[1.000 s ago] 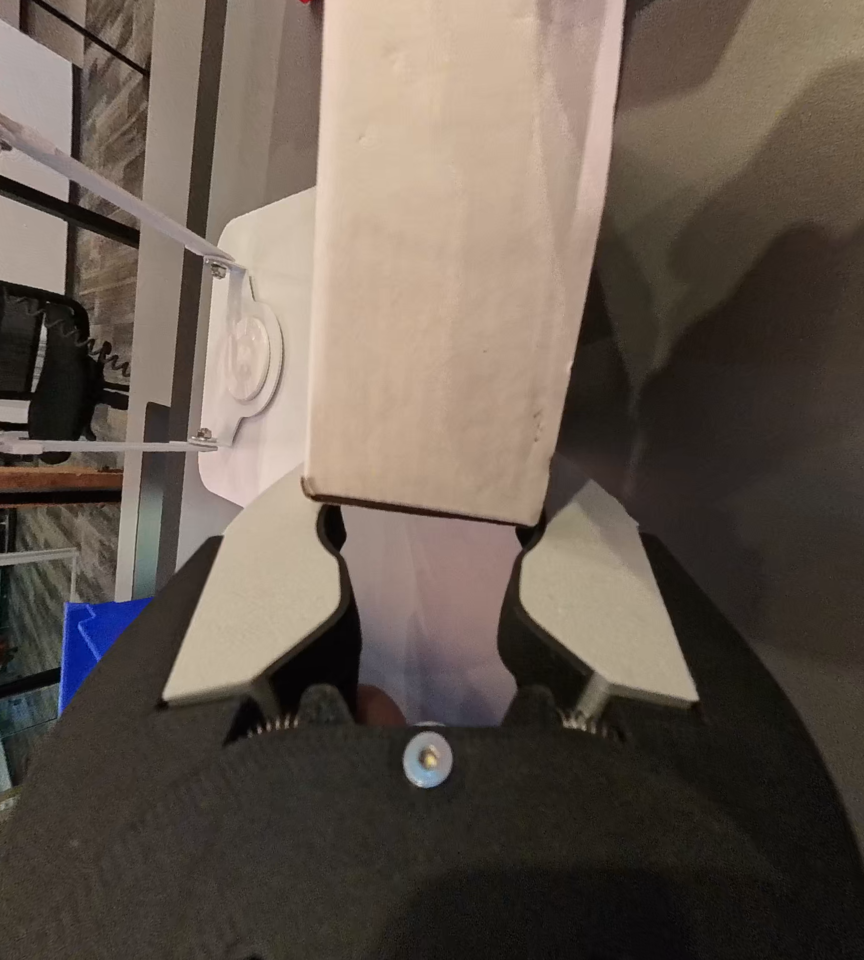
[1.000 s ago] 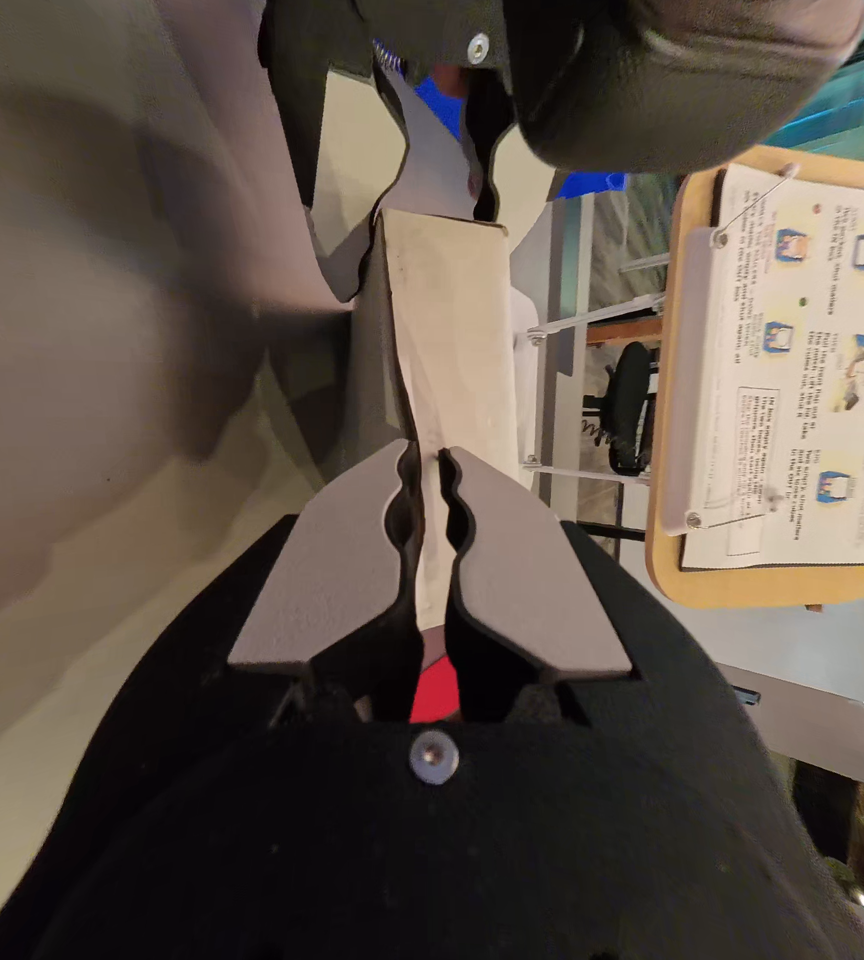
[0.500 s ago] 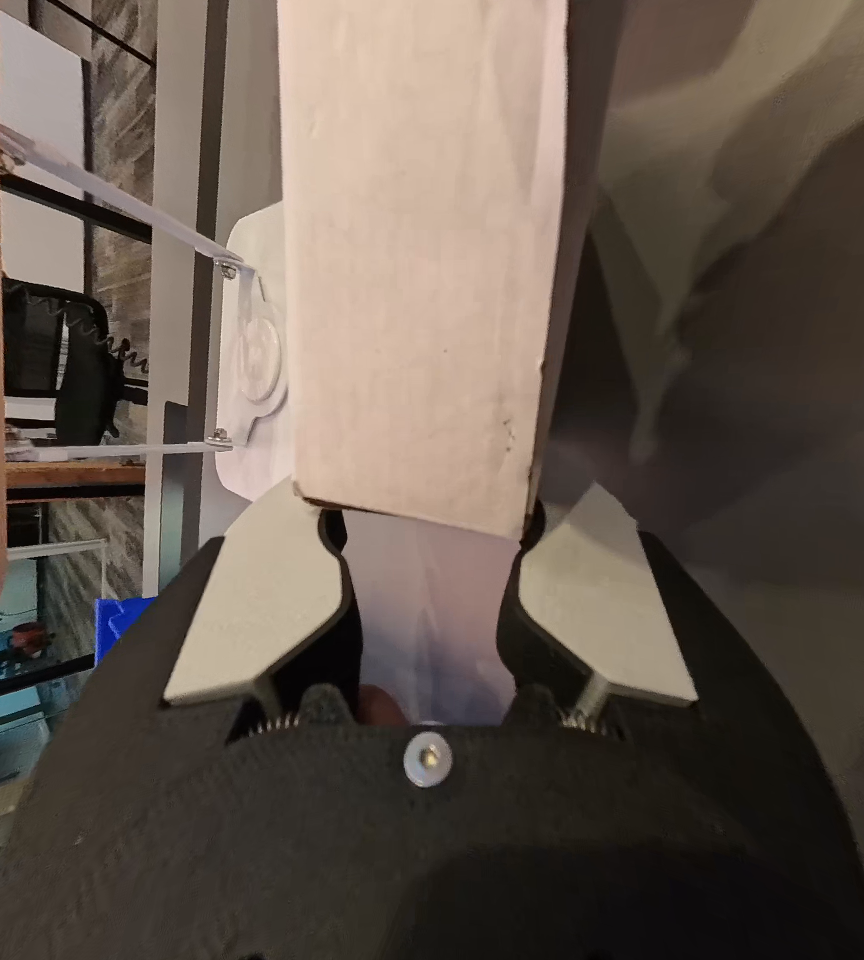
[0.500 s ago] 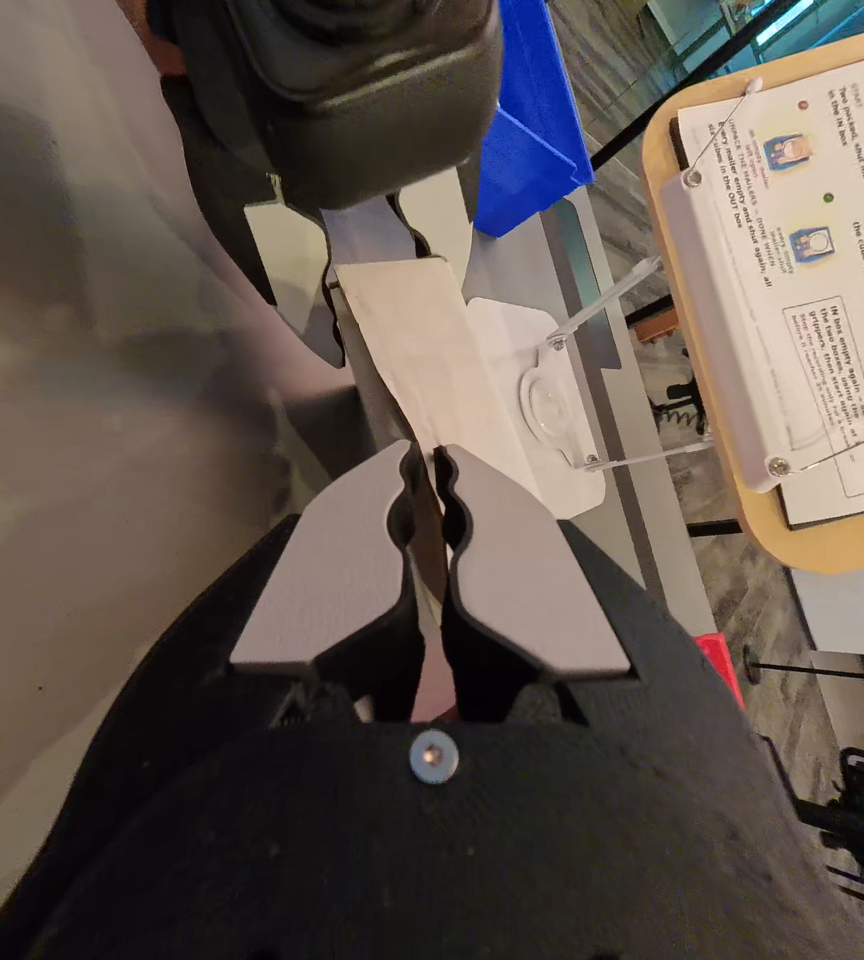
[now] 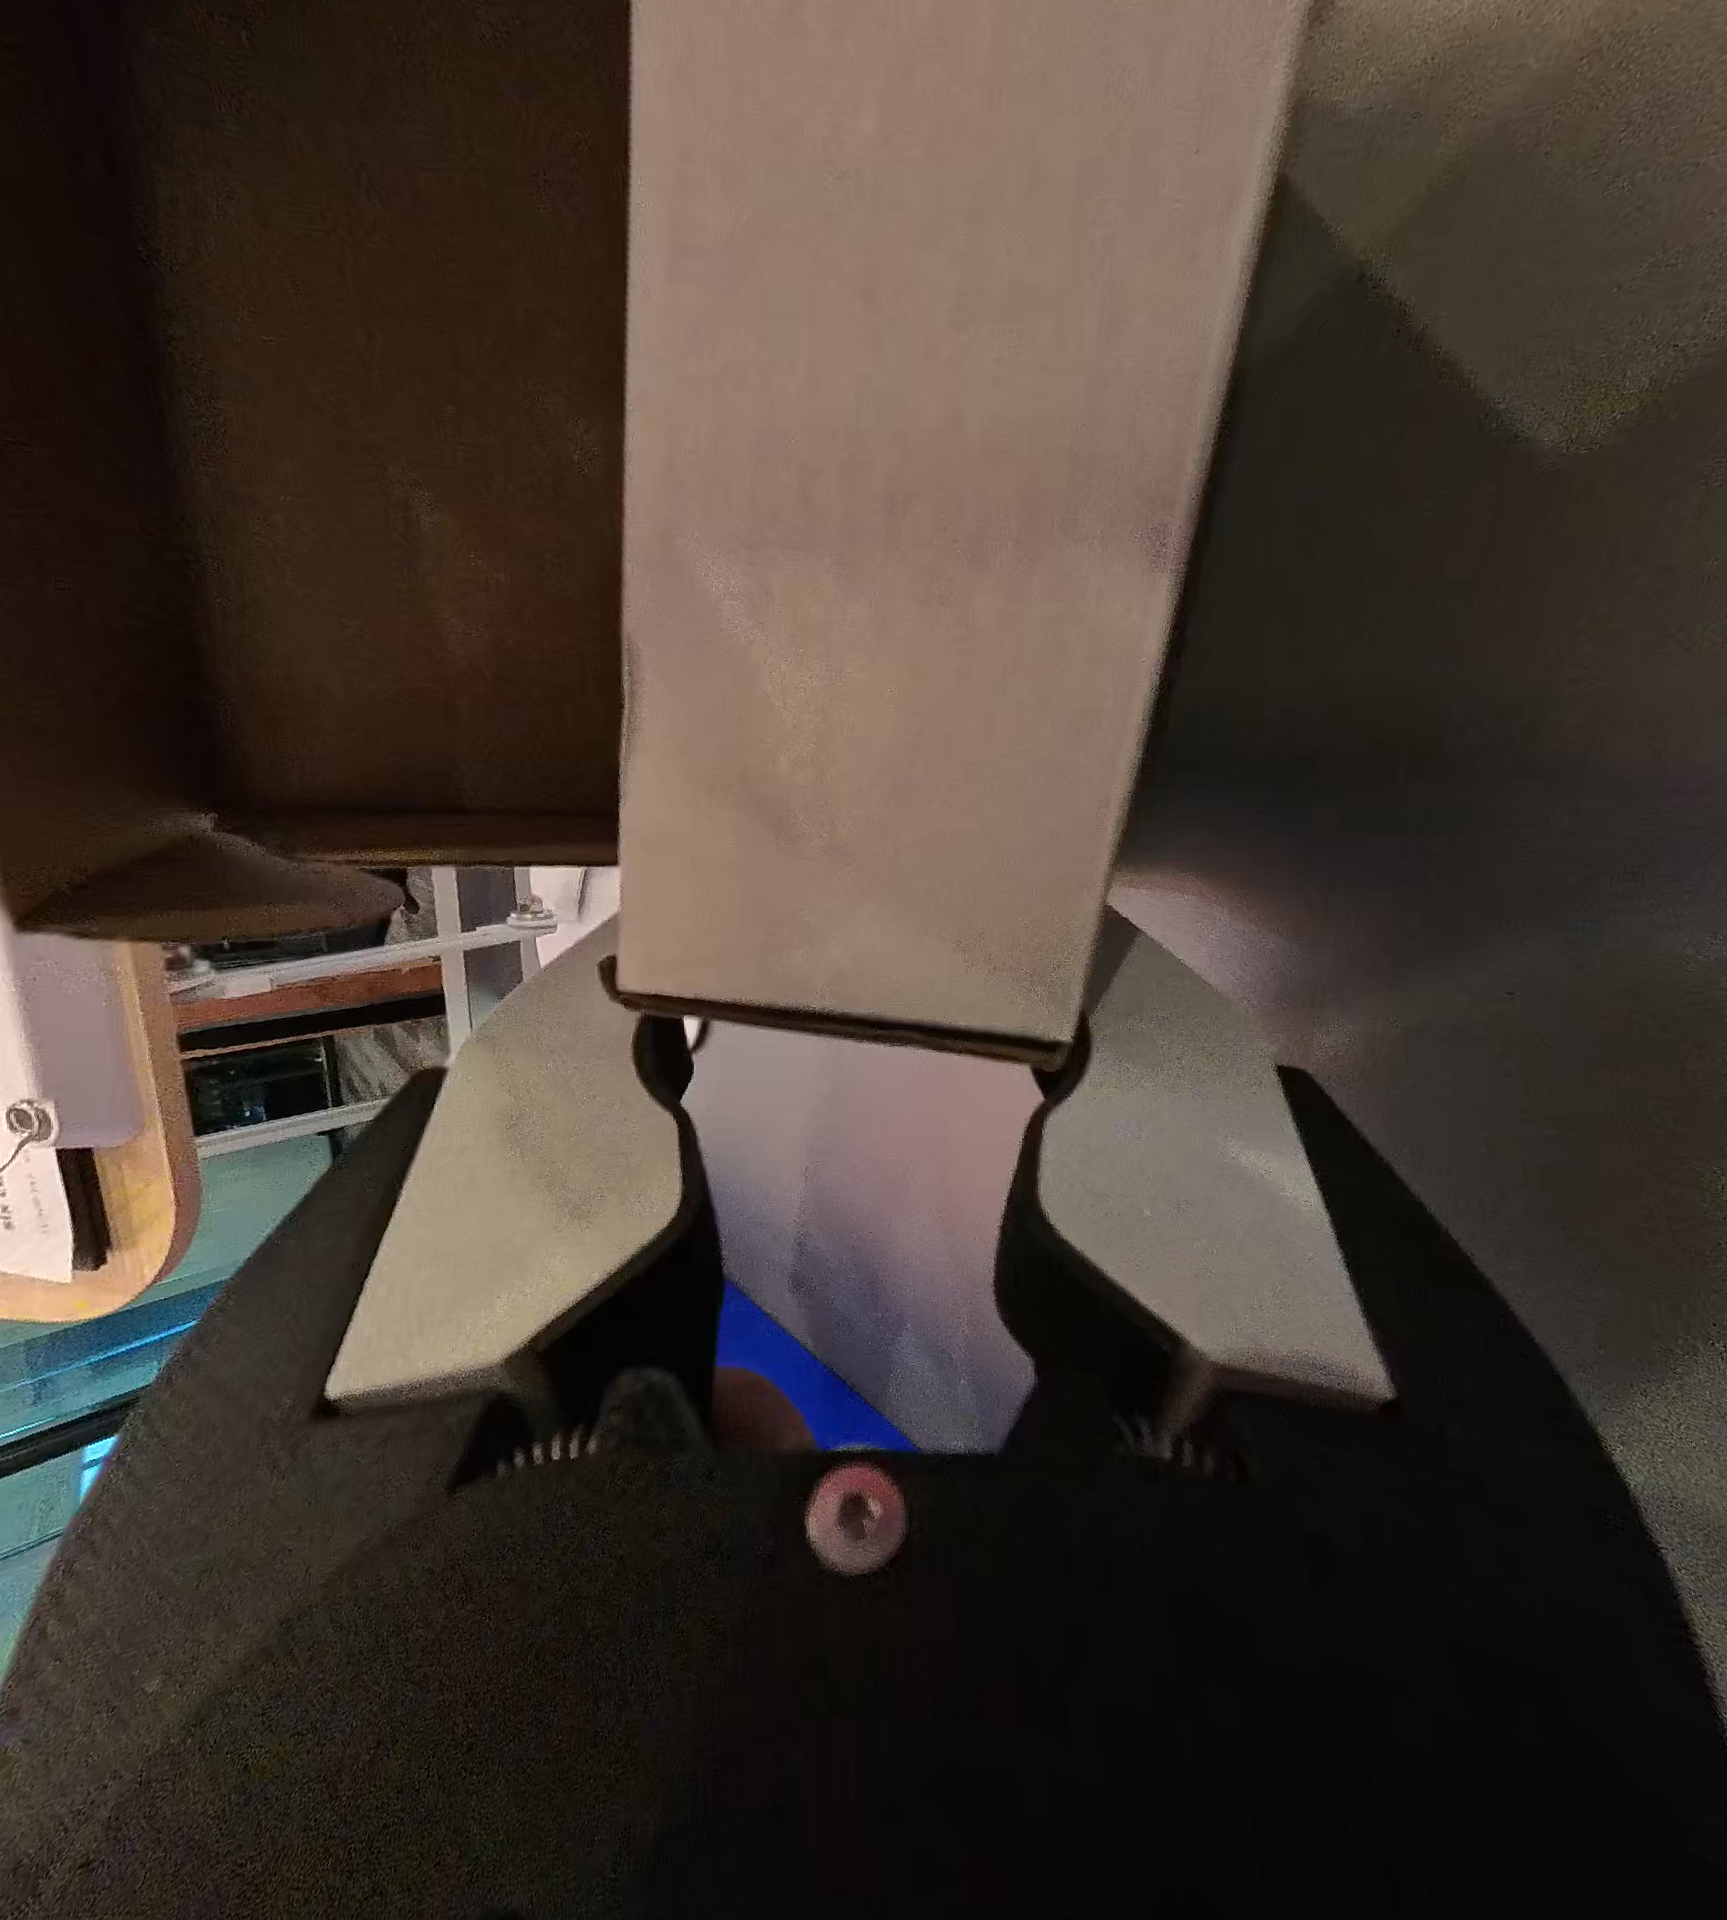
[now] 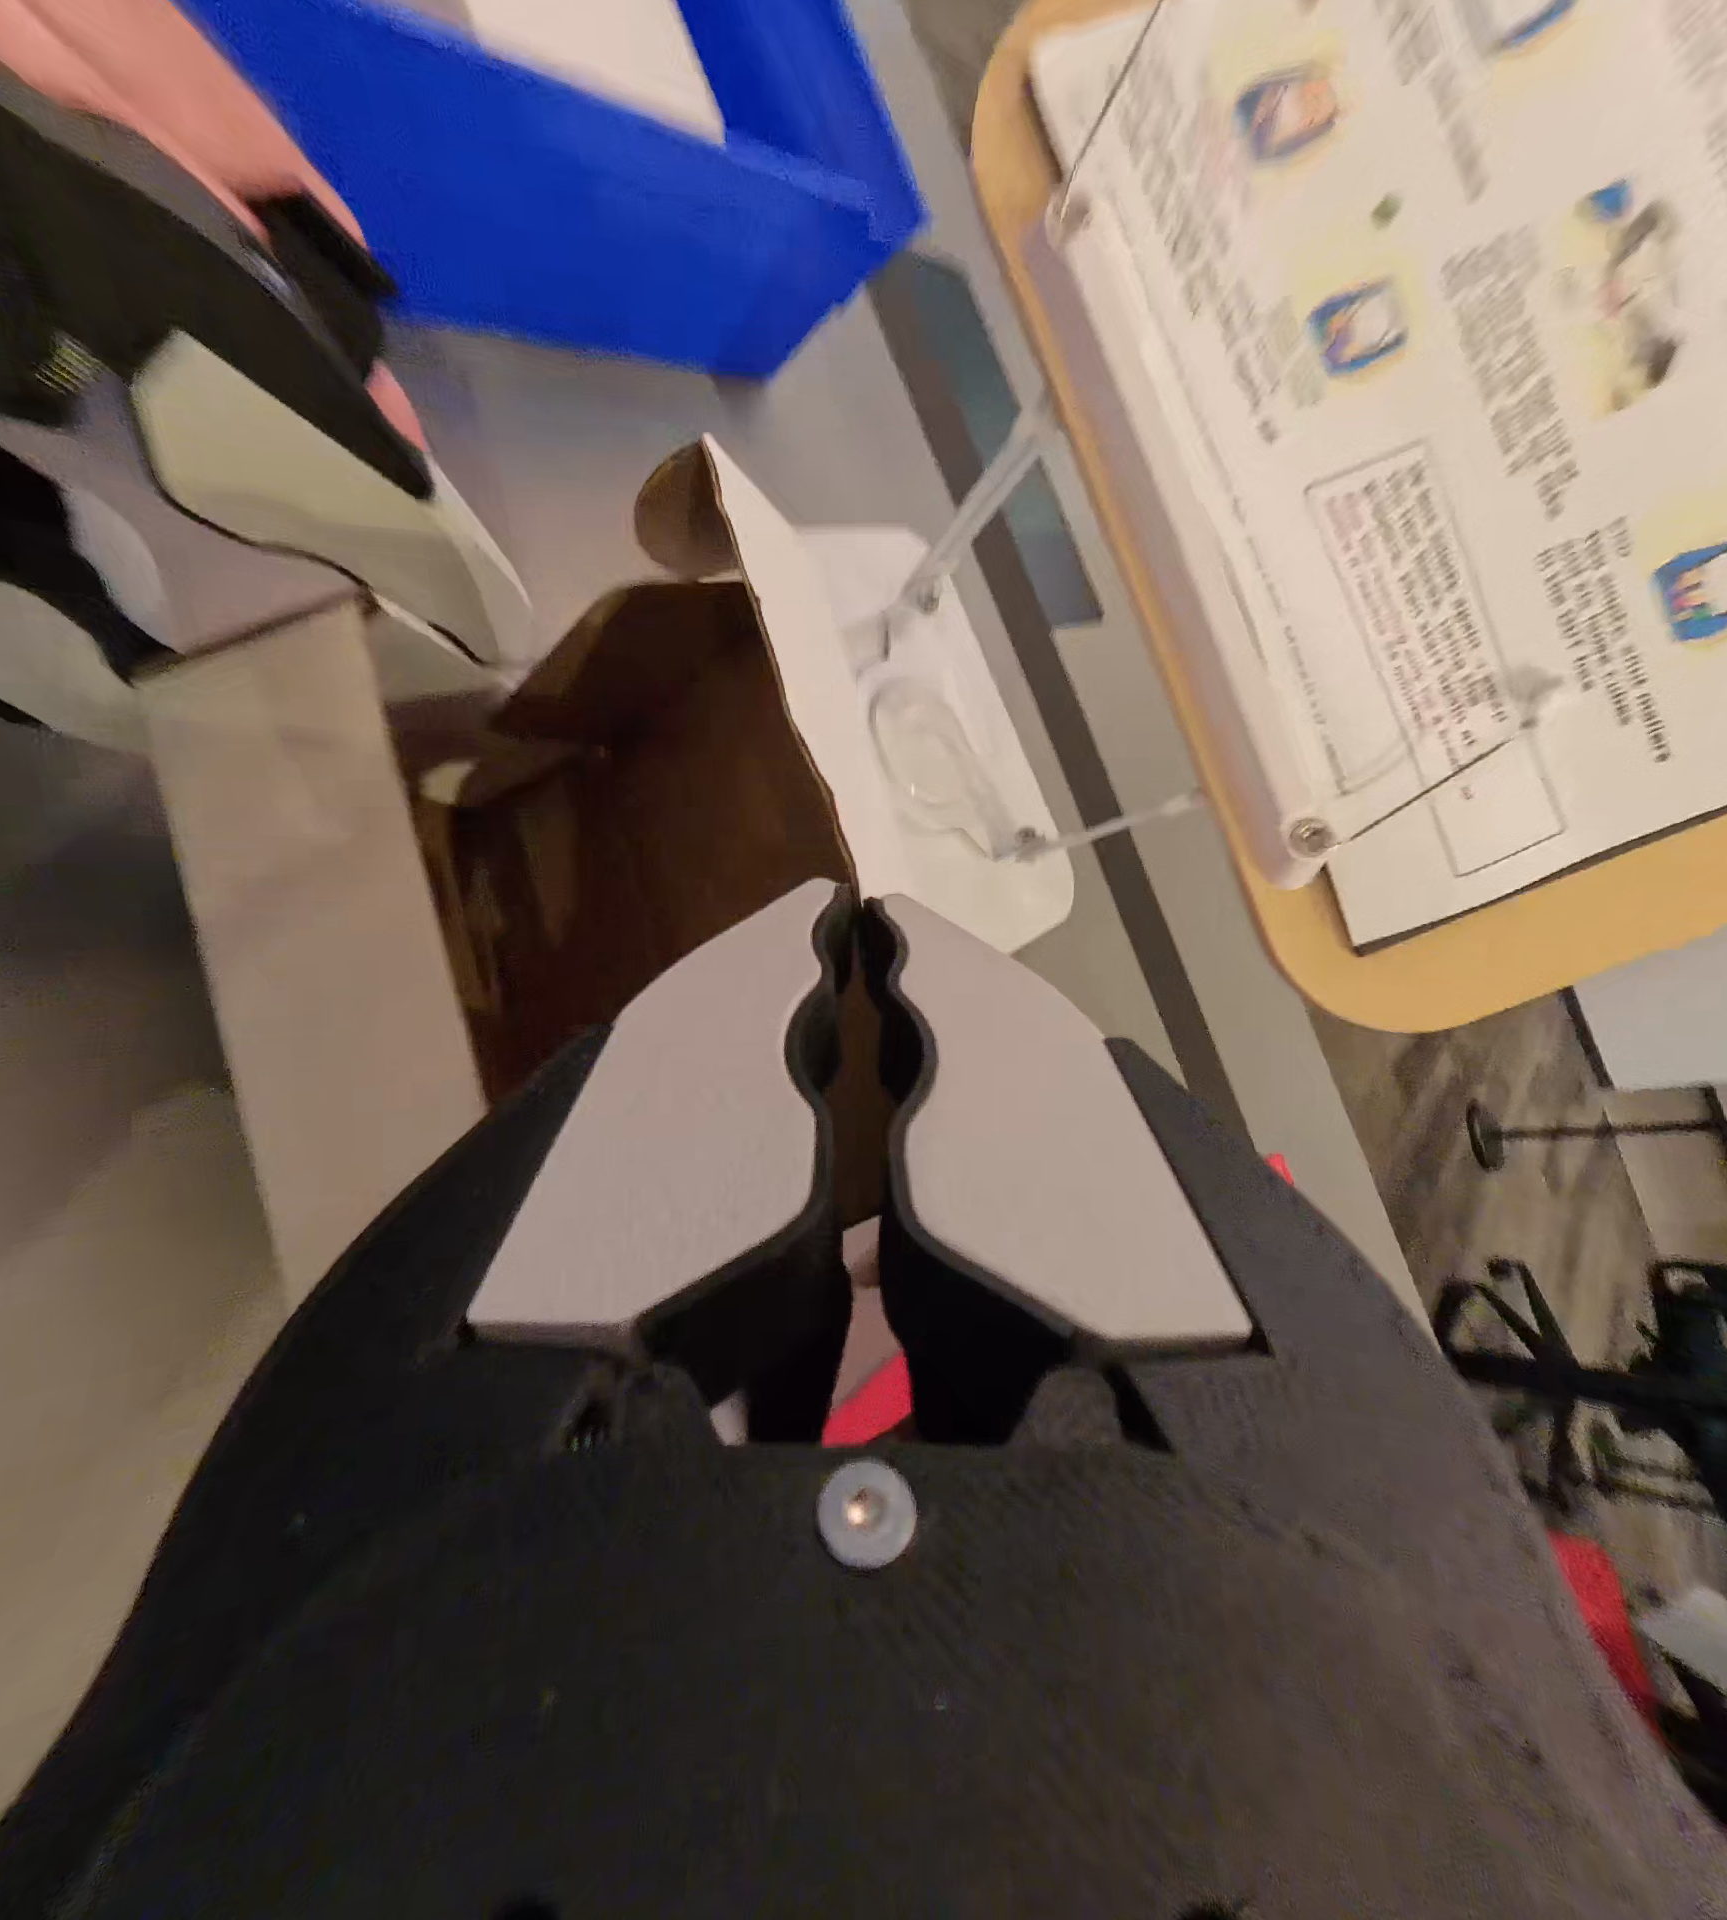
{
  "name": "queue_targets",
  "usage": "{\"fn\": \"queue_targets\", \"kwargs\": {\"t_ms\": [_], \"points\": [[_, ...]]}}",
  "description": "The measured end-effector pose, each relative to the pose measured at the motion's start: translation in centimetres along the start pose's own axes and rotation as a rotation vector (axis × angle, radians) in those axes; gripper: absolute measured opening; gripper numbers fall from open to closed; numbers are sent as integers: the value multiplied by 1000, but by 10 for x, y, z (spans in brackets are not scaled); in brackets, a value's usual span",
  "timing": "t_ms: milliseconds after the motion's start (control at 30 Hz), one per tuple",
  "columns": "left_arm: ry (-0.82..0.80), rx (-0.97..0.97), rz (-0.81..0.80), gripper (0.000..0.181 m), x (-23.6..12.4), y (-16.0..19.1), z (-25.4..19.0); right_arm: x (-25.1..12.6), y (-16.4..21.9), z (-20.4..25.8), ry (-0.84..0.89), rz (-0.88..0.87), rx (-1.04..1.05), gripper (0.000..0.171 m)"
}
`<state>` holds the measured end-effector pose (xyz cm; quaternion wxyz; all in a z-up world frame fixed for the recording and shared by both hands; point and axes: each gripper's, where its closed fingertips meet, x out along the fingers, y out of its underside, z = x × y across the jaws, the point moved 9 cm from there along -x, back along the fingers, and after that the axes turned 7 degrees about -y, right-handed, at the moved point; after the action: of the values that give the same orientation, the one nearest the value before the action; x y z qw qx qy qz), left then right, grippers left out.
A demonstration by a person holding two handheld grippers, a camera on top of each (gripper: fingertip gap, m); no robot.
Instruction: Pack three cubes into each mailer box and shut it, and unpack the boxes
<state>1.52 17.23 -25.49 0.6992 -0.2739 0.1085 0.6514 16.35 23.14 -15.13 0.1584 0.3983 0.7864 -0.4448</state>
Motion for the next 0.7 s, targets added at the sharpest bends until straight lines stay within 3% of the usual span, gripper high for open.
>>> {"fn": "queue_targets", "kwargs": {"t_ms": [267,533,700], "points": [[-81,73,22,65,-4,3,-11,36,8,-38,8,150,-35,0],[-159,146,56,65,-10,2,-25,114,33,-45,-73,454,-77,1],[-181,201,16,48,-19,-1,-39,140,33,-34,-140,501,-68,3]]}}
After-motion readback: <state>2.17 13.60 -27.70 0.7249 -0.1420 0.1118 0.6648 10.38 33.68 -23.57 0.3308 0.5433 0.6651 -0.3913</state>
